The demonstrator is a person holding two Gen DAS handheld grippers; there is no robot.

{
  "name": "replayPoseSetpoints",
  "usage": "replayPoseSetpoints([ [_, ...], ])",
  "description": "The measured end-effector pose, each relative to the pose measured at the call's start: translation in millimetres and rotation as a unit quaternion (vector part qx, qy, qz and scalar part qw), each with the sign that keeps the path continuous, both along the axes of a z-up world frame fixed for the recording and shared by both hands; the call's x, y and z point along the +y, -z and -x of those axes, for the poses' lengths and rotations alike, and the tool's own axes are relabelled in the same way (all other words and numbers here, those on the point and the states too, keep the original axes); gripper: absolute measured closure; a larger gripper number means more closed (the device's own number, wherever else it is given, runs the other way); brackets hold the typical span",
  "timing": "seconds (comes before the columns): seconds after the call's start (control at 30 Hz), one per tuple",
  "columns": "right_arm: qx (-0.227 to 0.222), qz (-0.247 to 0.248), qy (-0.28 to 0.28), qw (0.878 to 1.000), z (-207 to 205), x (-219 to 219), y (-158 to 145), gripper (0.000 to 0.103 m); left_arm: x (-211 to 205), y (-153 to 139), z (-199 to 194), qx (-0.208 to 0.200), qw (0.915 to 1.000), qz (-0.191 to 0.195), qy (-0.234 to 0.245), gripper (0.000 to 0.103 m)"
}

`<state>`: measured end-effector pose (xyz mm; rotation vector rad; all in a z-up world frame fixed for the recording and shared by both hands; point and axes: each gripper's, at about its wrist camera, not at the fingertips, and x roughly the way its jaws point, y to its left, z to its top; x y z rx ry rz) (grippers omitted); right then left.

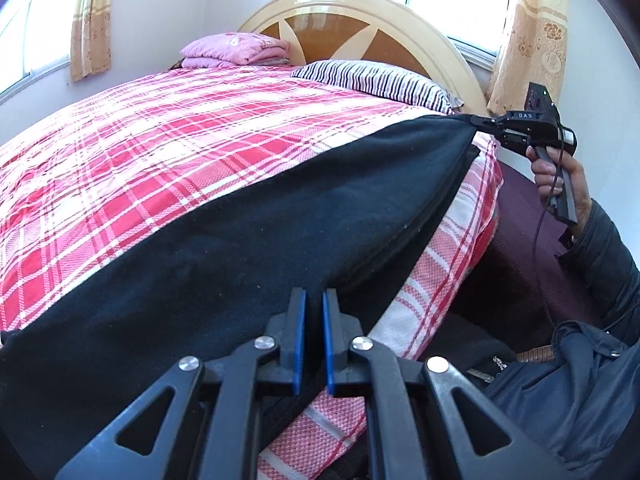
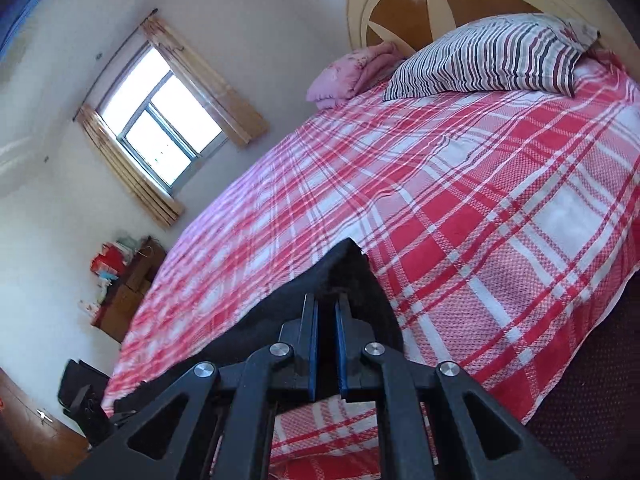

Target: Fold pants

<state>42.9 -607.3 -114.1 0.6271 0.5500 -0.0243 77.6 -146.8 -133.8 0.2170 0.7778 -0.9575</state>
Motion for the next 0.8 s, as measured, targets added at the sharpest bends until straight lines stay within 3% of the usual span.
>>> replayPoseSetpoints([
  [0.13,0.039,-0.019,0.025,0.999,-4.1,-14.3,26.0,0.095,-11.4,16.7,5.7,0.016,0.9991,-0.028,0.029,0.094],
  [0.23,0.031,-0.033,0.034,0.998,0.9,-22.9,26.2,0.095,-12.3,16.7,7.0,0.013,0.9990,-0.028,0.032,0.094],
  [0.53,0.050,0.021,0.056,0.997,3.5,-18.4,18.4,0.095,-15.3,18.8,9.7,0.015,0.9984,-0.040,0.038,0.091],
  [0.63,0.034,0.051,0.088,0.994,14.1,-16.2,4.5,0.094,-6.7,4.1,7.4,0.008,0.9993,-0.018,0.033,0.089],
  [0.7,0.008,0.062,0.093,0.994,20.2,-9.6,-6.7,0.077,-1.5,-5.7,5.5,-0.001,0.9997,-0.003,0.023,0.083],
  [0.73,-0.006,0.069,0.080,0.994,20.6,-1.2,-11.5,0.056,1.0,-10.4,5.7,-0.008,0.9998,0.007,0.018,0.079],
  [0.77,-0.014,0.076,0.068,0.995,19.3,8.4,-15.2,0.043,2.6,-12.6,5.9,-0.011,0.9997,0.015,0.016,0.070],
  [0.8,-0.019,0.084,0.054,0.995,16.7,18.6,-16.8,0.043,2.3,-13.3,6.2,-0.012,0.9996,0.022,0.015,0.060],
])
